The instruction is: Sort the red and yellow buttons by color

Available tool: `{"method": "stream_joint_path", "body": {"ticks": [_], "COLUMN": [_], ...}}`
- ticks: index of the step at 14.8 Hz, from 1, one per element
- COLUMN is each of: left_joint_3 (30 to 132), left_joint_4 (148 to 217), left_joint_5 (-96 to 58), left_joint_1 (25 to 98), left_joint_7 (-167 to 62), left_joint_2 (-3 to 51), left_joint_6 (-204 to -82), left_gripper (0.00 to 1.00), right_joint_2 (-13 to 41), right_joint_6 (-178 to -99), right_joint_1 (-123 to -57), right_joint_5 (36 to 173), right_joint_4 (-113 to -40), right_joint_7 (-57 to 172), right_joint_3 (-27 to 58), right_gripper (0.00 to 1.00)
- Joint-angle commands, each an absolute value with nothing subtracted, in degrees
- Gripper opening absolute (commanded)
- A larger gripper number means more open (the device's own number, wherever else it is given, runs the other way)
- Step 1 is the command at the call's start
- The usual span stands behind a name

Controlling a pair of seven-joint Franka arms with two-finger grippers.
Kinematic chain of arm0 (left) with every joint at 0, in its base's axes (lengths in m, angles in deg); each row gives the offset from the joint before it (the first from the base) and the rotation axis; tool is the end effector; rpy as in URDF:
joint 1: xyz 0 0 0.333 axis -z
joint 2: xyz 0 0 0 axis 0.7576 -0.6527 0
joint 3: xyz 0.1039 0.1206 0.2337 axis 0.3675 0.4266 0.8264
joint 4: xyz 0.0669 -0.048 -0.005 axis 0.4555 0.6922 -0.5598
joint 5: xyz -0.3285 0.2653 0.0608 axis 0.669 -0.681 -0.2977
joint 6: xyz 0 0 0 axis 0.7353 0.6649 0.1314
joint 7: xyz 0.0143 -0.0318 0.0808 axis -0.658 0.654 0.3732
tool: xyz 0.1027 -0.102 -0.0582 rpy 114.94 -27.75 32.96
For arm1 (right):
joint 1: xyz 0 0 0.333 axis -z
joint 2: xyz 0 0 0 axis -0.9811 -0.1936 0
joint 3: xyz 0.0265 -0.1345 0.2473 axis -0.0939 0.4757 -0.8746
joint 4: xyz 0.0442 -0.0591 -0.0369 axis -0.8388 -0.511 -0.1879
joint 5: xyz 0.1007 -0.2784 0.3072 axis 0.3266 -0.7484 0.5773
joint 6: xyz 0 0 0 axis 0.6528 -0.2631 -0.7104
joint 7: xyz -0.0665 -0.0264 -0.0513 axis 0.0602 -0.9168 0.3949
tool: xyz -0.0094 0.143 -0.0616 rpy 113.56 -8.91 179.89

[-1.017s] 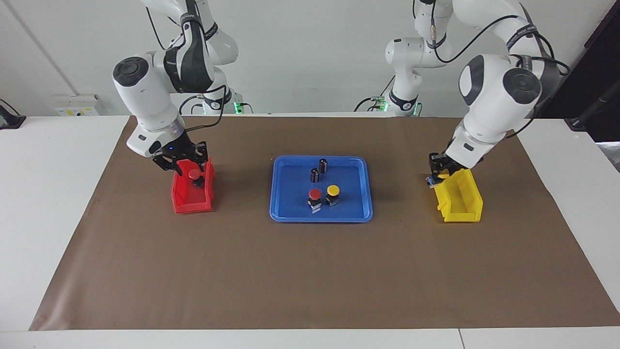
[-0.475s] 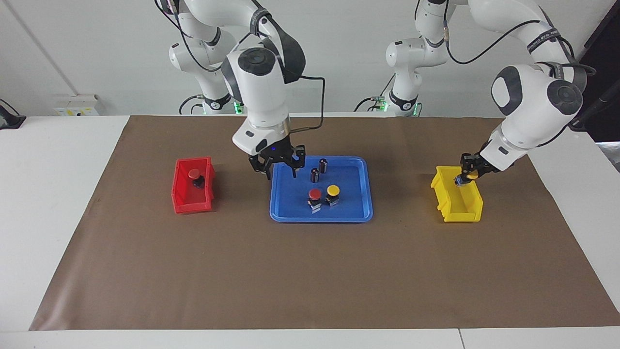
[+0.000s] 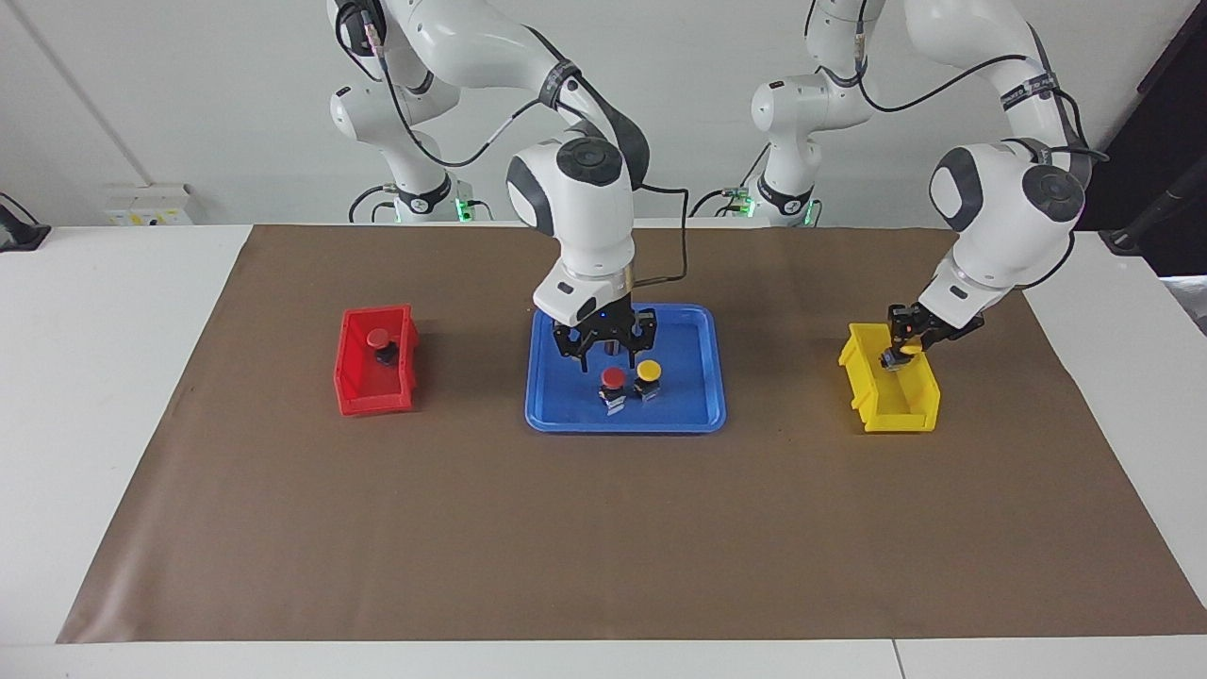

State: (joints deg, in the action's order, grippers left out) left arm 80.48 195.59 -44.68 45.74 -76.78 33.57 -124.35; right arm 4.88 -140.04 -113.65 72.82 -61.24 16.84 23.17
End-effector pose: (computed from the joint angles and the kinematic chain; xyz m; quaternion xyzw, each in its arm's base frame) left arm 0.5598 0.0025 0.2936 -0.9964 0.0792 0.0307 0.0037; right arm 0.5906 0.4035 0.3303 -0.9980 -0.0233 -0.0540 0.0252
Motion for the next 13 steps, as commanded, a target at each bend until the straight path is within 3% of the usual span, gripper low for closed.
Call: {"method": "stream_joint_path", "body": {"ticks": [1,6,10,13], "left_joint_3": [79.92,79.92,79.92,79.92], "left_joint_4": [201.84,204.4,204.5,203.79], "left_joint_5": [-45.66,-45.66,-45.66,-45.66], "left_joint_1": [45.3,45.39,45.3,45.39], "left_joint_7": [-77.25,-77.16,-77.34,-77.34], "left_joint_2": [35.85,35.67,35.76,35.5], "left_joint_6": [-130.04,-133.04,-132.6,-132.25], "left_gripper": [0.01,0.02,0.38,0.44], "right_joint_2": [3.17,4.39,5.19,5.19], "right_joint_6": [-142.35,-148.75,-149.56,-149.65], "right_joint_1": [-114.79,-114.52,-114.52,-114.35], "right_joint_5": [69.9,69.81,69.81,69.98], "right_joint_4": [-62.44,-67.8,-70.19,-70.28], "right_joint_7": [15.32,15.49,15.76,16.02], "right_joint_3": [23.24,23.33,23.24,23.24], "right_gripper": [0.7,0.7,0.69,0.68]}}
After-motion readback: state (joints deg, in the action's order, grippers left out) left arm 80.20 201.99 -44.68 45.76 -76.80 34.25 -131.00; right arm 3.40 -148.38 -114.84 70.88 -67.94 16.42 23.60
